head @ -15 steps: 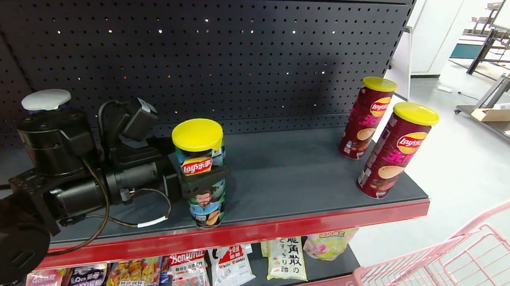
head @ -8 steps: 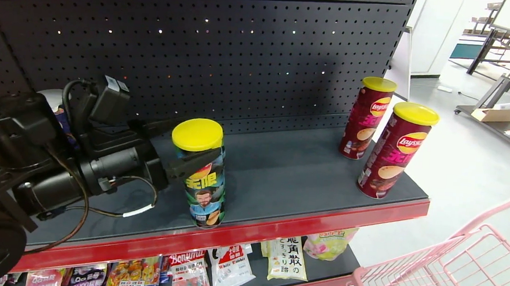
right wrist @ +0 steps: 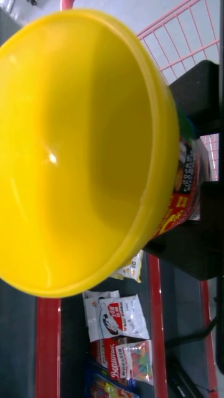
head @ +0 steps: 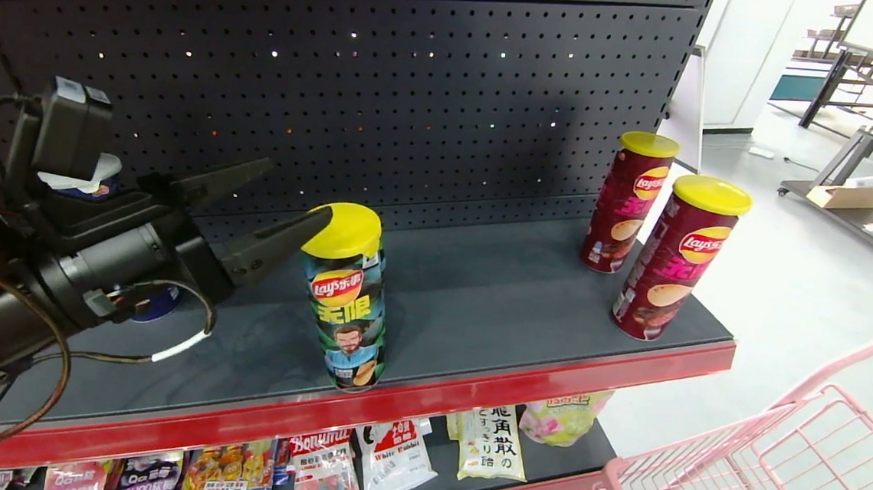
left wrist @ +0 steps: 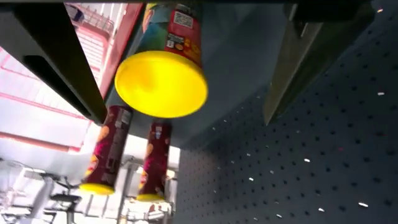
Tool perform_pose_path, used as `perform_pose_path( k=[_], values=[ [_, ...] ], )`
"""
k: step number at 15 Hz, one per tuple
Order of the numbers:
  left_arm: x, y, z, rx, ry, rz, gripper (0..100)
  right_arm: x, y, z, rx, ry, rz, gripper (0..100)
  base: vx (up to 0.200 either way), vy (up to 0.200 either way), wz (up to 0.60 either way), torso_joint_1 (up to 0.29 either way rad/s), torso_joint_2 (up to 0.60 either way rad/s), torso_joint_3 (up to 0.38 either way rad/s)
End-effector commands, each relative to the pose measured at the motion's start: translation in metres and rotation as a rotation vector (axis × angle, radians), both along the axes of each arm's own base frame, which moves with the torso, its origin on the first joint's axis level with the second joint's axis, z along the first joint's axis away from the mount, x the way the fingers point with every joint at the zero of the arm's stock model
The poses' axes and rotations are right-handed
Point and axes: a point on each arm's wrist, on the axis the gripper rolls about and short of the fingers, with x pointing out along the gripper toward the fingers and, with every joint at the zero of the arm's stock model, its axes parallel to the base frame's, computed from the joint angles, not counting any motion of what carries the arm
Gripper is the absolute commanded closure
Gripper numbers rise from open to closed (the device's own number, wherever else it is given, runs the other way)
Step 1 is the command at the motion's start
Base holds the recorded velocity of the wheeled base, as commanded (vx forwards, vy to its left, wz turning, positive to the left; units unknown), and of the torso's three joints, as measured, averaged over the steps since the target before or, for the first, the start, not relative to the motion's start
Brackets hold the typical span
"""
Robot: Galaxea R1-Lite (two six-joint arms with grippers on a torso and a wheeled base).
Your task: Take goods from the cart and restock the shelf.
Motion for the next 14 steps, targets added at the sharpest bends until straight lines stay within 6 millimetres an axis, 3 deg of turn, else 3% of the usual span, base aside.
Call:
perform_pose_path(
  k=[1,4,5,6,9,10,11,12,14],
  values=[
    [-0.009,0.005,0.010,-0.017,-0.038,0.015,0,0.000,0.000,0.000,-0.001,0.001,0.001,100,0.000,0.000,0.00,0.000,0.00,0.000],
    [-0.047,0.028,0.019,-0.008,0.098,0.269,0,0.006,0.000,0.018,-0.010,0.032,-0.006,100,0.000,0.000,0.00,0.000,0.00,0.000],
    [-0.050,0.030,0.019,-0.007,0.106,0.288,0,0.006,0.000,0.020,-0.011,0.031,-0.006,100,0.000,0.000,0.00,0.000,0.00,0.000],
    [-0.082,0.044,0.018,0.039,0.187,0.398,0,0.012,0.001,0.033,-0.056,0.051,0.007,100,0.000,0.000,0.00,0.000,0.00,0.000],
    [-0.158,0.065,0.007,0.116,0.326,0.403,0,0.023,0.001,0.042,-0.098,0.081,0.025,100,0.000,0.000,0.00,0.000,0.00,0.000],
    [-0.200,0.077,-0.006,0.158,0.407,0.401,0,0.026,0.001,0.044,-0.100,0.103,0.043,100,0.000,0.000,0.00,0.000,0.00,0.000],
    [-0.224,0.084,-0.018,0.184,0.458,0.401,0,0.029,0.002,0.042,-0.101,0.121,0.052,100,0.000,0.000,0.00,0.000,0.00,0.000],
    [-0.241,0.089,-0.028,0.193,0.474,0.399,0,0.029,0.002,0.040,-0.104,0.127,0.059,100,0.000,0.000,0.00,0.000,0.00,0.000],
    [-0.256,0.093,-0.040,0.171,0.434,0.409,0,0.029,0.001,0.039,-0.110,0.127,0.060,100,0.000,0.000,0.00,0.000,0.00,0.000]
  ],
)
